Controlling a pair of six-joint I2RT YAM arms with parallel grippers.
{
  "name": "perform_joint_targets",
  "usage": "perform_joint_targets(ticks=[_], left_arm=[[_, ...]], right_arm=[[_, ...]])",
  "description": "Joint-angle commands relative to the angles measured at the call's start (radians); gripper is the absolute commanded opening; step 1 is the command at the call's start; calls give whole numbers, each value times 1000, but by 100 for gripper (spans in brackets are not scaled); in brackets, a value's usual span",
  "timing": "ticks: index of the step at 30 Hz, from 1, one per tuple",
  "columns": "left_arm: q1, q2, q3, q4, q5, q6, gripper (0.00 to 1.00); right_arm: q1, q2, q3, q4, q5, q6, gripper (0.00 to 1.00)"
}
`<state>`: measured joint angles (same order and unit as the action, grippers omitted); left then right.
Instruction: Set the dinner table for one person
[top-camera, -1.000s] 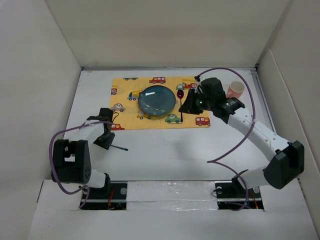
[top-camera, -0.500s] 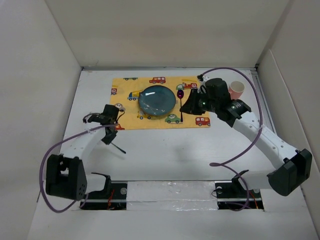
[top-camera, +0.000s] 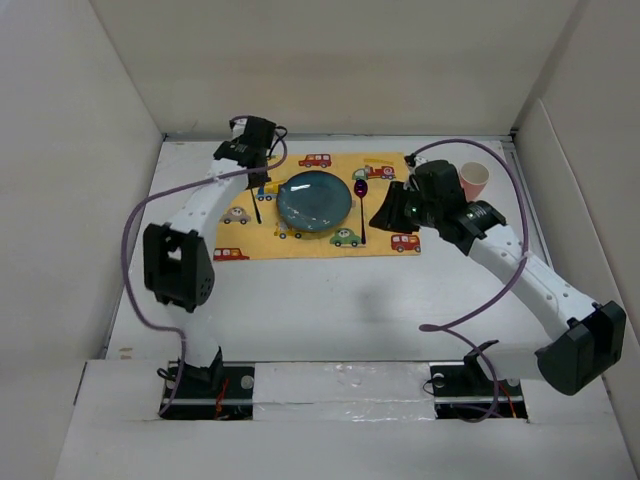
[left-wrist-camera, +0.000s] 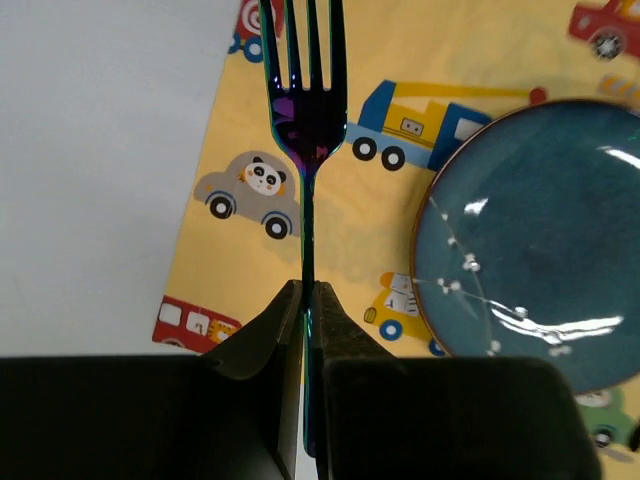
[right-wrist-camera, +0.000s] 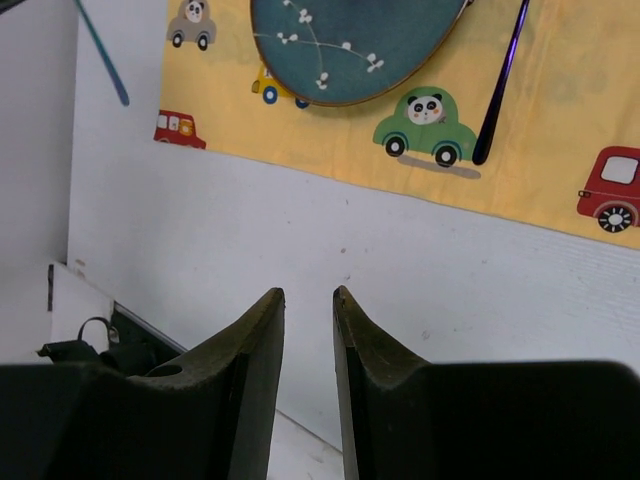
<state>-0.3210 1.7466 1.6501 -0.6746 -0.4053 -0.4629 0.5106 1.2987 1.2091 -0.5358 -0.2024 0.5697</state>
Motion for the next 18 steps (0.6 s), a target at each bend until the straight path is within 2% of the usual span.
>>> perform_joint_targets(ticks=[1,7,12,18], left_arm=[[-6,137,112,-51,2,223,0],[-6,235,109,75,37,326,0],[34,278,126,102,123,328,0],[34,318,70,127,145,326,0]], right_arm=[[-3,-12,29,-41,52,-1,32],[-3,-42,-8,-81,95,10,33],[-3,-61,-46,-102,126,35,34],[-23,-65,-48,-116,167,35,34]])
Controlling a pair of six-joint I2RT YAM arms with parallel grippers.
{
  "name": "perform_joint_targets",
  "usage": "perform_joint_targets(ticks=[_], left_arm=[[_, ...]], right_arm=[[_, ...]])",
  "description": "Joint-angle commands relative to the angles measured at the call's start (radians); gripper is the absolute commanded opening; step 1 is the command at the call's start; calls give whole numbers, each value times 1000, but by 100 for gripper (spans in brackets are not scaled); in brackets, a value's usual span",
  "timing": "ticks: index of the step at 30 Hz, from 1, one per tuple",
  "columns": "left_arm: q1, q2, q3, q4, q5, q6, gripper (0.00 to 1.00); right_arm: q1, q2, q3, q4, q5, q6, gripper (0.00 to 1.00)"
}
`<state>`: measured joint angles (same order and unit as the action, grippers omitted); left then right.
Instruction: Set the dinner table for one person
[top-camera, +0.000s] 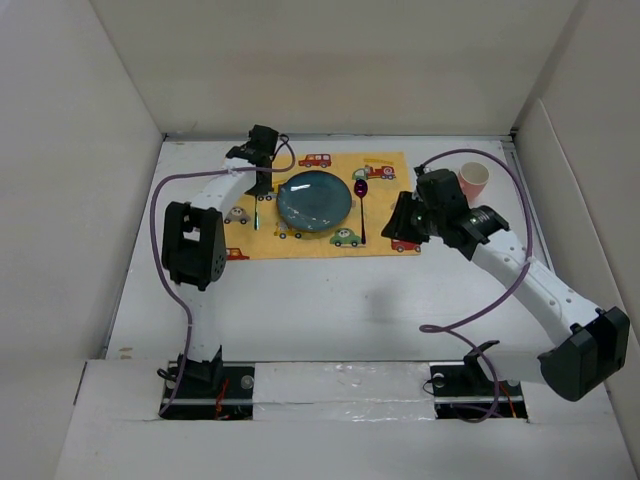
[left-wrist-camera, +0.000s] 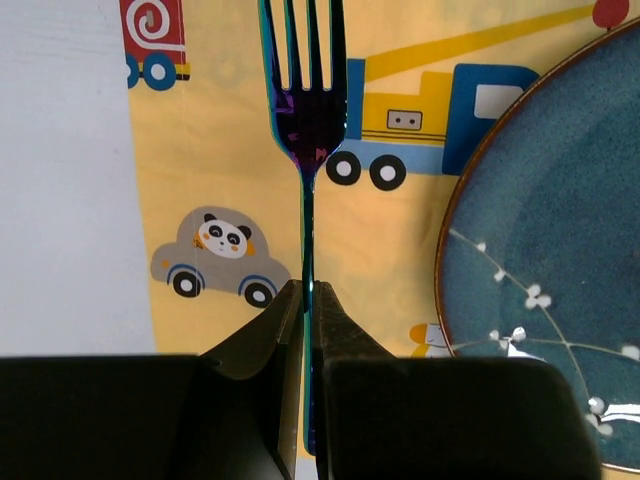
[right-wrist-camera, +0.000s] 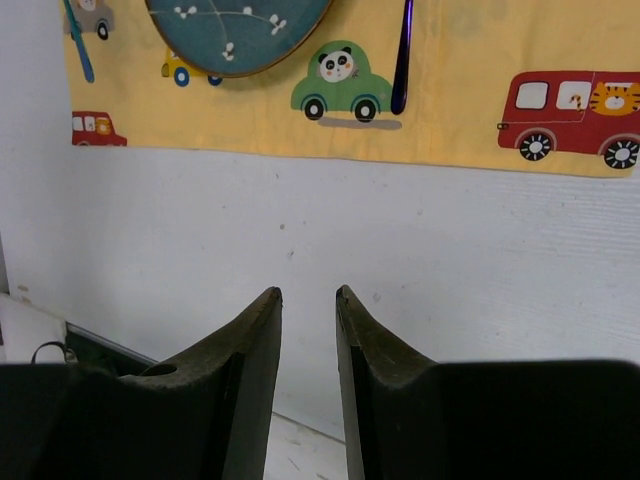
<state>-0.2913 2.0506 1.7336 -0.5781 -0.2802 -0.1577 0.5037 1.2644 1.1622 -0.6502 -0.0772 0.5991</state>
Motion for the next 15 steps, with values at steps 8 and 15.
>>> perform_joint_targets(ticks=[8,15], left_arm=[[14,43,-37,58,52,23,0],[14,60,-43,76,64,29,0]], right_arm=[[-25,-26,4,-5,42,4,34],[-25,-25,-7,1,39,10,35]])
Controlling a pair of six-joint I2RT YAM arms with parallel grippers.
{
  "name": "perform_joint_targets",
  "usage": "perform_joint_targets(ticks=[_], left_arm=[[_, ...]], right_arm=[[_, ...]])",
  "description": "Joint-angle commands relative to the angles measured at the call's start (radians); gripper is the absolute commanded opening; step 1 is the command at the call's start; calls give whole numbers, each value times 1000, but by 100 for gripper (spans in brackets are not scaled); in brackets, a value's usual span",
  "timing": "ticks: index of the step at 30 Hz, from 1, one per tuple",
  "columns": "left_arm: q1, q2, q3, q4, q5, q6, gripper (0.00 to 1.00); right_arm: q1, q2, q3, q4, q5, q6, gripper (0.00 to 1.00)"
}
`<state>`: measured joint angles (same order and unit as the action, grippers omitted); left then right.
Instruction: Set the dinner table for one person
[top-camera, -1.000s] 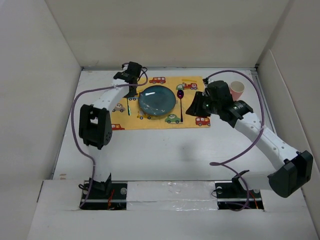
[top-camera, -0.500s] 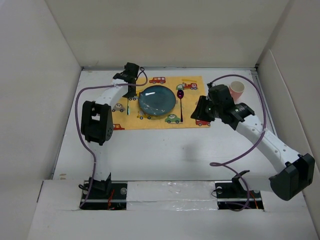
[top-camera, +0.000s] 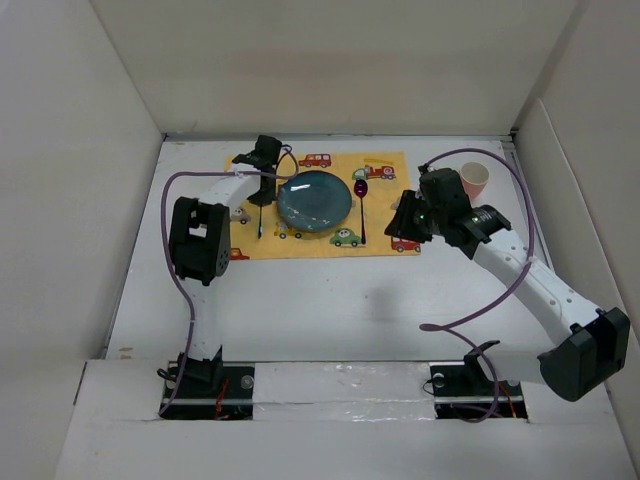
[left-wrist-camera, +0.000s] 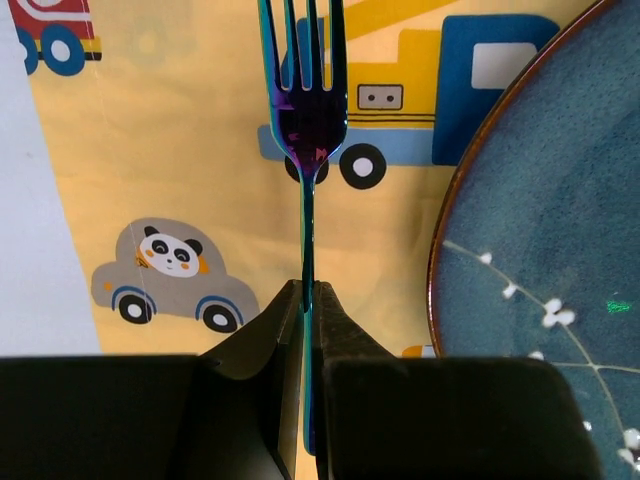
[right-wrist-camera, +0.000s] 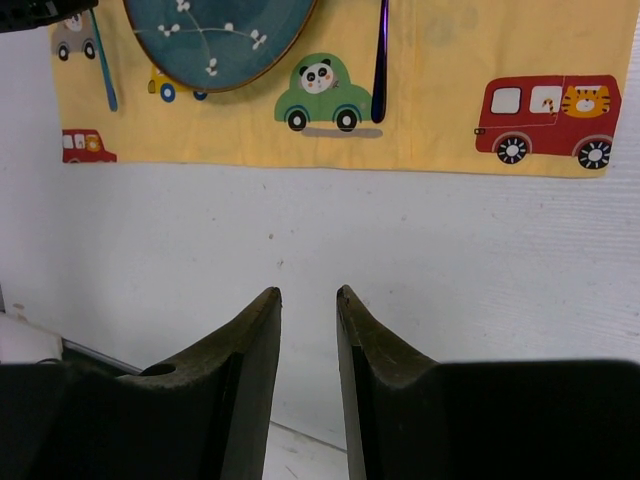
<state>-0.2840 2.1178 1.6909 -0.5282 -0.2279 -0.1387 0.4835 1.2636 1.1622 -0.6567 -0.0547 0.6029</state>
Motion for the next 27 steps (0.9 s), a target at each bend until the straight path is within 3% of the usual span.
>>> perform_joint_targets(ticks=[1,22,27], left_arm=[[6,-4,-2,27,9,8,0],[6,39,-43,42,-4,-24,0],[6,5,-48,30,-7,-54,15]], right_arm=[[-5,-21,-7,6,16,8,35],[-25,-21,-1,12,49,-2,36],[-95,13,53,5,47,-41,44]])
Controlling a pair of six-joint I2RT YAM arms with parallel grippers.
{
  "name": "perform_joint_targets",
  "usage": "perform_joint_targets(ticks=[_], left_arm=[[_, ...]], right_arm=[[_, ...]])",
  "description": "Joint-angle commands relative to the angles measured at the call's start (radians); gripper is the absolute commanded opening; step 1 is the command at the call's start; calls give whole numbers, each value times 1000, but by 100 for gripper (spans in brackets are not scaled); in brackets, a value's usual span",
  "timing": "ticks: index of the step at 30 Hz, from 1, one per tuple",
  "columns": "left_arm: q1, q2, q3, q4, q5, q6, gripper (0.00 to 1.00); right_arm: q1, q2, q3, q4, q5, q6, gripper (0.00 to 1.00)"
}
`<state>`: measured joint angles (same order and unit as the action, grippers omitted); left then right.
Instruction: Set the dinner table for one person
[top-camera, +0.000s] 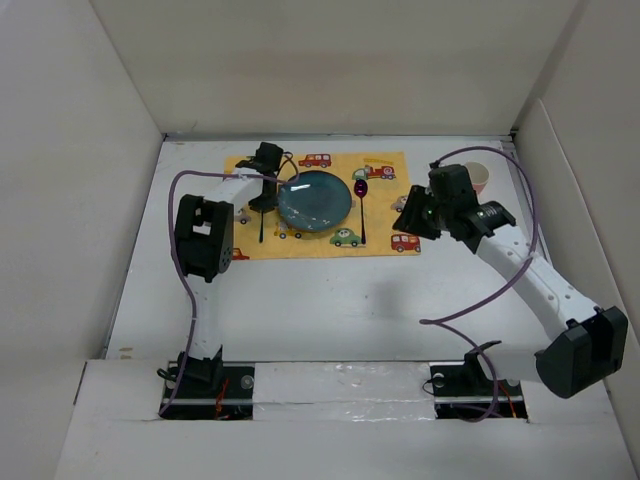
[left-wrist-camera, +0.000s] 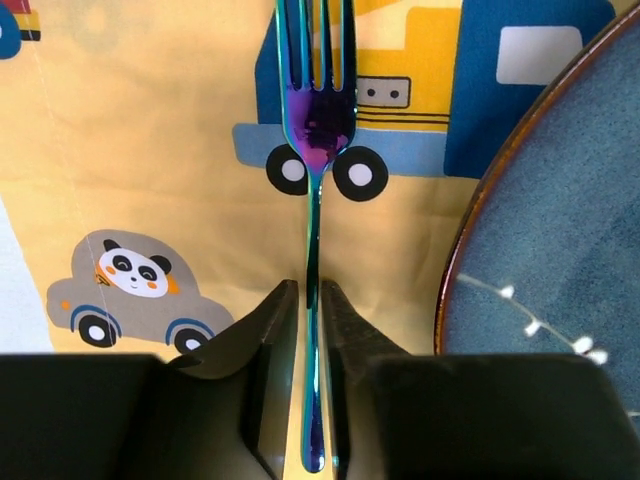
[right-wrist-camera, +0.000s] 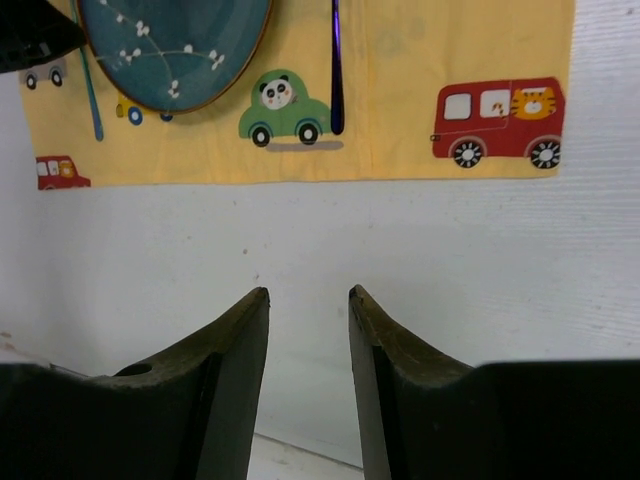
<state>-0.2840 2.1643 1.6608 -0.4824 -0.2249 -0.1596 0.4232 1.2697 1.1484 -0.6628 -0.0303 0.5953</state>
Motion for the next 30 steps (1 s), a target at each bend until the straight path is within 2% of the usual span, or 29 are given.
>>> perform_joint_targets(ticks=[1,3,5,7,8,9,10,13,14,16,17,19,20,23,25,27,30], left_arm=[[6,-50,-15,-21,-11,-38,17],[6,-73,-9,-33,-14,-50,27],[6,-98,8,-50,-21,-60,32],[6,-147,20,-53,-21,-72,36],[6,-167,24,-53,-24,-77,36],[6,-214,25,-55,-27,-83,36],[6,-242,22,-48,-30,-93,38],[6,-342,22,-41,-18,-118,41],[6,-363,22,-48,-7,-127,39],[6,-472,-28,-50,71,-150,3],[6,-472,-29,-45,71,-153,3],[-4,-572,-114,-29,129,-162,0],[-15,-615,-155,-4,139,-161,0],[-43,-774,-300,25,166,-181,0],[-43,-886,-405,33,212,-212,3],[-43,-987,-469,44,274,-219,22],[-52,-1099,-564,45,320,-238,32]], right_arm=[[-44,26,94,9,21,-40,45],[-79,51,128,5,23,-48,46],[-106,89,175,9,24,-51,44],[-150,115,204,25,18,-54,31],[-165,143,236,31,17,-55,15],[-182,157,255,41,15,-52,5],[-216,169,272,48,13,-55,0],[-280,233,349,54,16,-60,0],[-296,249,367,52,59,-69,0],[-342,325,448,49,130,-75,0],[-359,326,448,49,153,-78,0],[-389,393,522,34,194,-81,12],[-415,420,545,29,214,-94,29],[-436,534,664,-9,273,-123,56],[-449,598,733,-47,293,-134,58],[-459,698,833,-87,303,-160,59],[-446,833,959,-144,377,-187,58]])
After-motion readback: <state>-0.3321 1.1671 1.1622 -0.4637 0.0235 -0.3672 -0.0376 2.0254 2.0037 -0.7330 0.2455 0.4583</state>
